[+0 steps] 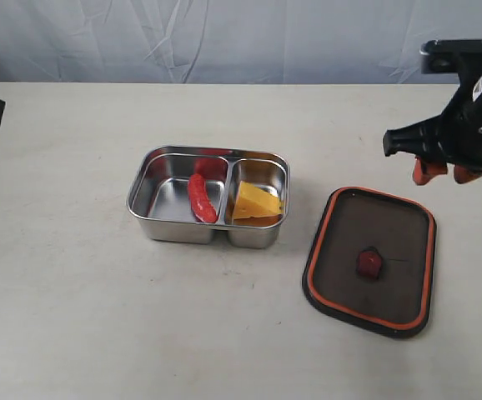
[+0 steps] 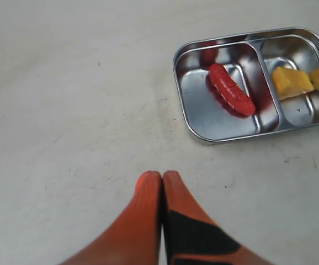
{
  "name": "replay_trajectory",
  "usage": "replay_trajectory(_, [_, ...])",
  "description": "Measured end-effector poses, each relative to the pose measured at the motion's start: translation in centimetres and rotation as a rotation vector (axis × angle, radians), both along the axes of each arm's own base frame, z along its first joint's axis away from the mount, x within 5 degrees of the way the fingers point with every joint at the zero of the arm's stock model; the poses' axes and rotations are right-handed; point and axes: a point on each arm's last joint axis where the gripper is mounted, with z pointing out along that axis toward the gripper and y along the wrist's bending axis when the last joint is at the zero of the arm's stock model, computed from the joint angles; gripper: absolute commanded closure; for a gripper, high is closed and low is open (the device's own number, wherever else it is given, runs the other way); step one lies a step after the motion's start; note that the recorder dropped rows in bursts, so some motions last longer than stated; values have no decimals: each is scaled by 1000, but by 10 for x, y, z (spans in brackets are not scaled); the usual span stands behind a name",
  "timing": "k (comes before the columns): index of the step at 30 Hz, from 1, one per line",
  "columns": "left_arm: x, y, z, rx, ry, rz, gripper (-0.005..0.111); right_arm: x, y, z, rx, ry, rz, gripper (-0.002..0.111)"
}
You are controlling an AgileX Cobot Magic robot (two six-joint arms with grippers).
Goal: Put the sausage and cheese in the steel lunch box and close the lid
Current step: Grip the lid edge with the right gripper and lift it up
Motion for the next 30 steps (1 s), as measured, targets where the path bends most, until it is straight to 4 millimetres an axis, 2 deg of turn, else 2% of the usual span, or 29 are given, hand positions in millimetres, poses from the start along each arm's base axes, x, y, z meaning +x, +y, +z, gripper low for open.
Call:
replay_trajectory(8, [-3,0,-2,17,39,-19,107,-16,-5,-53,-19,109,-52,61])
replay_trajectory(12, [-3,0,-3,18,40,-21,107,-22,-8,-73,-27,148,-69,61])
replay_trajectory(26, [-3,0,-3,17,43,-21,107,-20,-6,-118,-47,222,-74,61])
replay_trajectory(28, [-3,0,-3,17,43,-21,107,-20,-6,-121,-51,231,-74,64])
replay_trajectory(30, [-3,0,-3,17,43,-21,107,-20,-5,-122,-50,234,-76,76])
